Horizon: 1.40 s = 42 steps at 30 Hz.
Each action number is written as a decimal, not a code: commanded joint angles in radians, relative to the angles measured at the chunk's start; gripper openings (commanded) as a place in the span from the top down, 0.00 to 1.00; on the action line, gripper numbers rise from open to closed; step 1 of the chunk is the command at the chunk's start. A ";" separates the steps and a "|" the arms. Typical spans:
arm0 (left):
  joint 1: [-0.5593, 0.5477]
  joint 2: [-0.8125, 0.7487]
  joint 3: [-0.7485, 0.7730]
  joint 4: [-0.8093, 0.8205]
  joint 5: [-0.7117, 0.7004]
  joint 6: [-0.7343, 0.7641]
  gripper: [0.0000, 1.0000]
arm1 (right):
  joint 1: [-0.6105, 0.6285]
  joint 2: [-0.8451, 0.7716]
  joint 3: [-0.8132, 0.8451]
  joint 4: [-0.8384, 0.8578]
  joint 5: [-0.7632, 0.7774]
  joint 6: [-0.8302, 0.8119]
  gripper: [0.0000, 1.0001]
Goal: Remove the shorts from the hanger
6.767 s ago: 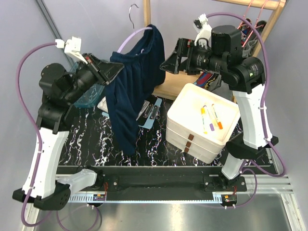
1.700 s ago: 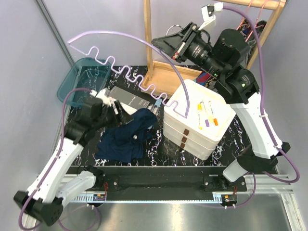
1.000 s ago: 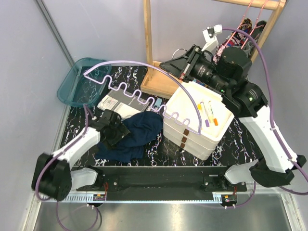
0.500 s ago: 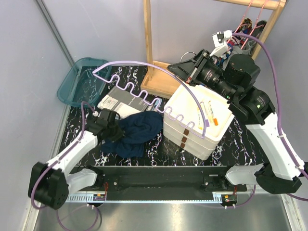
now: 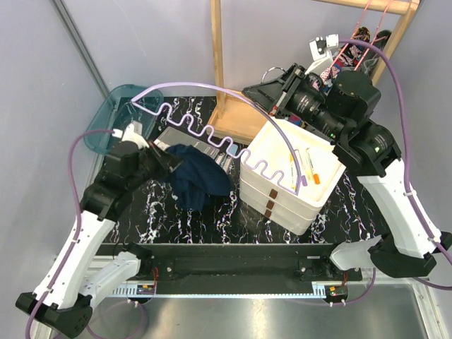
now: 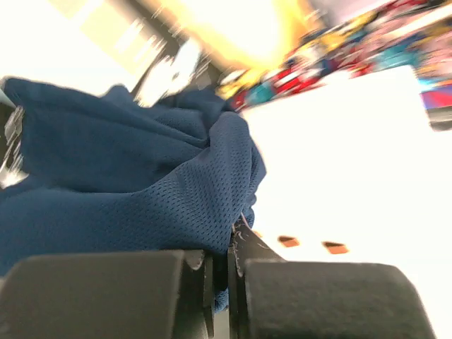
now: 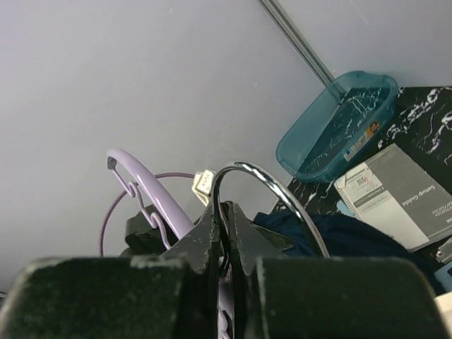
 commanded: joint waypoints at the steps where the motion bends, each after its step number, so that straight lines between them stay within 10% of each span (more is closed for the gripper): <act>1: 0.004 0.059 0.203 0.171 0.024 0.044 1.00 | -0.006 0.020 0.133 0.008 0.027 -0.068 1.00; 16: 0.137 0.352 0.702 0.489 -0.181 0.208 1.00 | -0.005 -0.035 0.212 -0.134 0.230 -0.092 1.00; 42: 0.584 0.927 0.899 0.776 -0.158 0.073 1.00 | -0.077 0.246 0.585 -0.226 0.421 -0.474 1.00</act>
